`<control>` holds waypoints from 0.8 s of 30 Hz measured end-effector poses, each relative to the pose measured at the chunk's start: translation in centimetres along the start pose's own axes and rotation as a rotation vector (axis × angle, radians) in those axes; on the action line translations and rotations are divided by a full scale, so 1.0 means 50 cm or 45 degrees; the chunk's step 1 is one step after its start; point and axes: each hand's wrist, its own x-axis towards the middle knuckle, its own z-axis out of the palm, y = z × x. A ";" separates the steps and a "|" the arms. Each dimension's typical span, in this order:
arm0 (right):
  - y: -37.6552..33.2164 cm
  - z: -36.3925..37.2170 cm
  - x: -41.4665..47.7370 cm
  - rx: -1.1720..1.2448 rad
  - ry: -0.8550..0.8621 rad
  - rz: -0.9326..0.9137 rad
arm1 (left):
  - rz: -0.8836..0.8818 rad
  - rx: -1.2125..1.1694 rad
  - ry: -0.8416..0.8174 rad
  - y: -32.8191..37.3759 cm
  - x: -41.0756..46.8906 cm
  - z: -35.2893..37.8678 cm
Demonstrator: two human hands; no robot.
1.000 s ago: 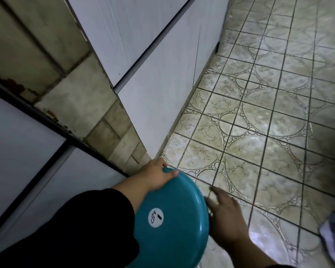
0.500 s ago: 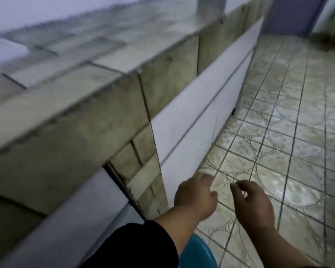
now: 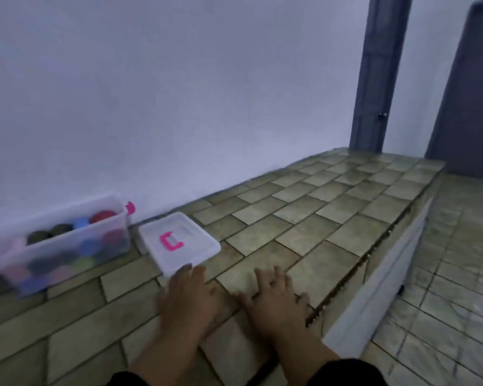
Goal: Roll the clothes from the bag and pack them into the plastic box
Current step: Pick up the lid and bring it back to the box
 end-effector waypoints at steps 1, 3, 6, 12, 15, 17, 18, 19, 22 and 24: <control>-0.011 0.018 0.000 -0.054 -0.036 0.037 | -0.066 0.057 -0.059 -0.045 -0.002 0.004; -0.027 0.033 -0.001 -0.153 -0.012 0.081 | -0.133 0.102 -0.135 -0.111 -0.009 0.013; -0.037 0.030 -0.003 -0.186 0.061 0.113 | -0.139 0.105 -0.162 -0.147 -0.016 0.023; -0.044 0.033 -0.008 -0.230 0.105 0.153 | -0.179 0.094 -0.089 -0.141 -0.019 0.026; -0.044 0.029 -0.005 -0.234 0.088 0.182 | -0.189 0.087 -0.118 -0.142 -0.017 0.025; -0.046 0.028 -0.001 -0.247 0.063 0.197 | -0.200 0.078 -0.151 -0.143 -0.015 0.021; -0.047 0.028 -0.002 -0.260 0.039 0.212 | -0.204 0.072 -0.167 -0.144 -0.015 0.021; -0.050 0.028 -0.001 -0.259 0.019 0.237 | -0.212 0.058 -0.184 -0.146 -0.016 0.022; -0.071 0.021 0.023 -0.214 0.041 0.350 | -0.265 -0.024 -0.237 -0.152 -0.001 0.020; -0.095 0.014 0.060 -0.156 0.039 0.375 | -0.307 -0.075 -0.281 -0.160 0.028 0.020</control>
